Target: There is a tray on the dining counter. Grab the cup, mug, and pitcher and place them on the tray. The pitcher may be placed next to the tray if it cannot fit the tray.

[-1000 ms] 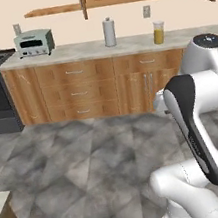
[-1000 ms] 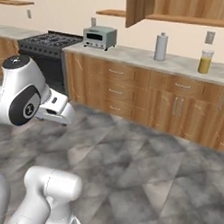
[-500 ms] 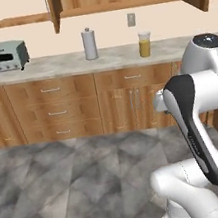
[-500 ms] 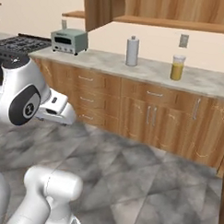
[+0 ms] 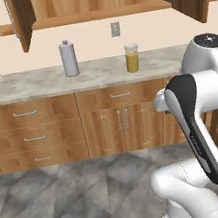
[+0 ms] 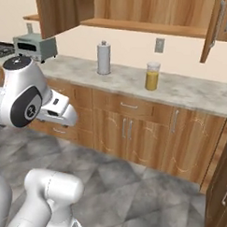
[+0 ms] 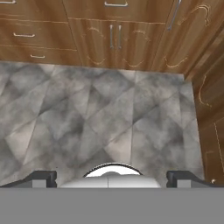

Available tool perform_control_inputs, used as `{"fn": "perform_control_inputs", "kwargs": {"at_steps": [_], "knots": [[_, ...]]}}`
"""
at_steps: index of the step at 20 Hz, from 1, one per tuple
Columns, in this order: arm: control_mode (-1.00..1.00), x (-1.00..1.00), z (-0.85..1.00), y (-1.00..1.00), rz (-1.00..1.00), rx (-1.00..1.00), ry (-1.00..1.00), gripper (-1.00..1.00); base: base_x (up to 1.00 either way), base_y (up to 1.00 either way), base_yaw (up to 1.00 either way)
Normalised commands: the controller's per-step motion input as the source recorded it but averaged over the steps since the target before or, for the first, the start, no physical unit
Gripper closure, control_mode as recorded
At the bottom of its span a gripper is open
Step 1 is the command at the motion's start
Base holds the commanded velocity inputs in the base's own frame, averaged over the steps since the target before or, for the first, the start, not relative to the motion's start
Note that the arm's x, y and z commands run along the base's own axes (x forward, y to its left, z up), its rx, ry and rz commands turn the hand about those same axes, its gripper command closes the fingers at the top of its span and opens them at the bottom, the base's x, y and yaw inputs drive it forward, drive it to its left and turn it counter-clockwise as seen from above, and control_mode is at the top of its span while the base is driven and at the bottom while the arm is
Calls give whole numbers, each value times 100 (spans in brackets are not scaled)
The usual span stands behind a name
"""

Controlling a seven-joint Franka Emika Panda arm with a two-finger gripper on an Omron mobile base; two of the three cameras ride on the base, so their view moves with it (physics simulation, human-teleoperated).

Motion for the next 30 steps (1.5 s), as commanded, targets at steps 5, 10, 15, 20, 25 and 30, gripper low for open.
{"fn": "perform_control_inputs", "kwargs": {"at_steps": [5,10,15,20,25,30], "knots": [[100,0,0,0,0,0,0,-100,82,0,-25],[100,0,0,0,0,0,0,-100,80,0,-22],[100,0,0,0,0,0,0,-100,71,0,-20],[100,0,0,0,0,0,0,-100,57,0,-18],[100,0,0,0,0,0,0,-100,58,0,-14],[100,0,0,0,0,0,0,-100,78,0,-2]]}}
